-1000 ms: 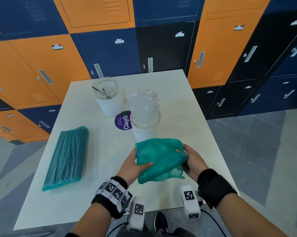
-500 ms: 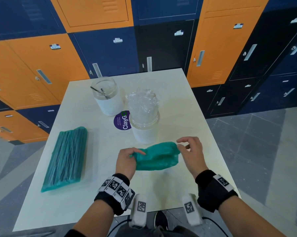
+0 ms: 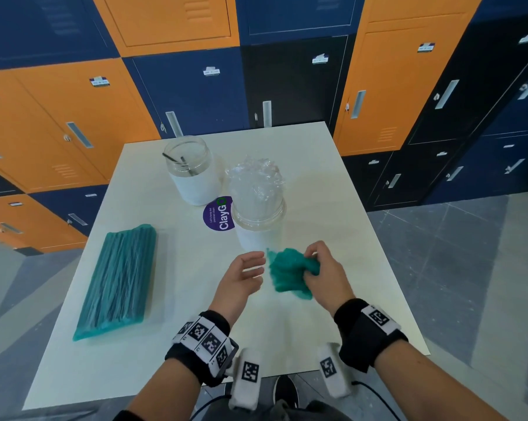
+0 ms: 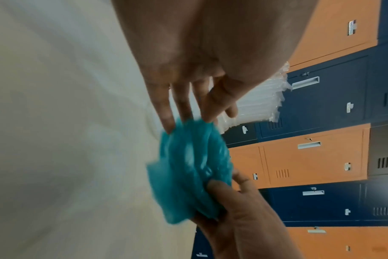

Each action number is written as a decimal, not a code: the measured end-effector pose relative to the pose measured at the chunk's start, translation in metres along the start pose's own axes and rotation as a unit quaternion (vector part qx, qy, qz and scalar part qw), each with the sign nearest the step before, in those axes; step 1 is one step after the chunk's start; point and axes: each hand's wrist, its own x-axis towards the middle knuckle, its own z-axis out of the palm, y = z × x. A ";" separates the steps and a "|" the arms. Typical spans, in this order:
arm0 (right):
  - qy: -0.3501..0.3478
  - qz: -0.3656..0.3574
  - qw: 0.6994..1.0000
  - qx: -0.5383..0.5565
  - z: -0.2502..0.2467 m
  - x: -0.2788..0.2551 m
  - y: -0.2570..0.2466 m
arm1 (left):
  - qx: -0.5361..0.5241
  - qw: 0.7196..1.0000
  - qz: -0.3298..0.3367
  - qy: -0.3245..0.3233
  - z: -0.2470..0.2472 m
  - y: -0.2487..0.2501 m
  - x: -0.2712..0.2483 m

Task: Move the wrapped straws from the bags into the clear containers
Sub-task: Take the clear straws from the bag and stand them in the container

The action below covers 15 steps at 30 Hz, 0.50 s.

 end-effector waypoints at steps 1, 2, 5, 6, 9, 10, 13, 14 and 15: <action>0.037 -0.030 0.997 -0.056 -0.004 0.004 0.004 | 0.018 1.000 -0.002 0.011 -0.004 -0.002 0.001; 0.064 -0.063 0.991 -0.103 -0.006 0.007 0.009 | 0.034 0.999 -0.008 0.020 -0.008 -0.004 0.001; 0.040 -0.120 0.968 -0.218 -0.005 0.011 0.024 | 0.075 0.996 -0.029 0.031 -0.019 -0.013 0.003; -0.002 -0.108 0.961 -0.253 -0.003 0.012 0.031 | 0.086 0.995 -0.035 0.030 -0.021 -0.017 0.002; -0.110 -0.023 0.911 -0.396 0.003 0.010 0.043 | 0.114 0.992 -0.049 0.026 -0.026 -0.028 -0.002; -0.113 -0.005 0.896 -0.429 0.004 0.009 0.043 | 0.126 0.990 -0.054 0.023 -0.029 -0.033 -0.004; -0.049 -0.035 0.890 -0.452 0.010 0.006 0.036 | 0.174 0.982 -0.071 0.006 -0.042 -0.050 -0.011; -0.019 -0.058 0.893 -0.447 0.012 0.005 0.032 | 0.189 0.979 -0.078 0.000 -0.047 -0.056 -0.014; 0.009 -0.081 0.897 -0.434 0.015 0.005 0.028 | 0.202 0.976 -0.085 -0.005 -0.053 -0.062 -0.017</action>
